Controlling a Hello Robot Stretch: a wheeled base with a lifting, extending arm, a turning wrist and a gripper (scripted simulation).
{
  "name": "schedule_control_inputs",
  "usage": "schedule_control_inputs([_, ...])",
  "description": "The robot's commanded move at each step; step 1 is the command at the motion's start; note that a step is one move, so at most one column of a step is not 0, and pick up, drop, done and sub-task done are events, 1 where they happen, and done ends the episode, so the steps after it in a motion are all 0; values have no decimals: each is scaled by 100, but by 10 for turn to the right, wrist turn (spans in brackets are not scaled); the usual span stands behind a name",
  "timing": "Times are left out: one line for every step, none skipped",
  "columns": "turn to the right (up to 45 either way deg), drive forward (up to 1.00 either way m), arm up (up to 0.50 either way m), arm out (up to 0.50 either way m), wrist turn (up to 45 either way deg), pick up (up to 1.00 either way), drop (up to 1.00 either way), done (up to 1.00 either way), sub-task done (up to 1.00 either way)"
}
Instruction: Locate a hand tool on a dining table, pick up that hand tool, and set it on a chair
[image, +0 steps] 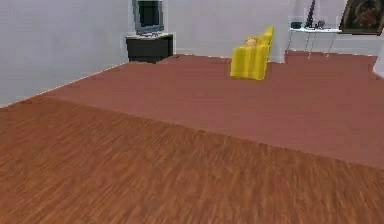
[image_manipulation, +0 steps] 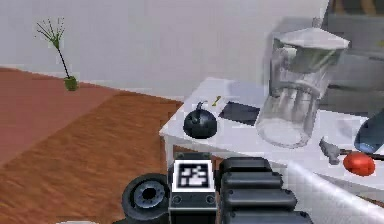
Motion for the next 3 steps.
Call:
schedule_control_inputs([-450, 0, 0, 0, 0, 0, 0, 0, 0])
schedule_control_inputs([-210, 0, 0, 0, 0, 0, 0, 0, 0])
schedule_control_inputs([0, 10, 0, 0, 0, 0, 0, 0, 0])
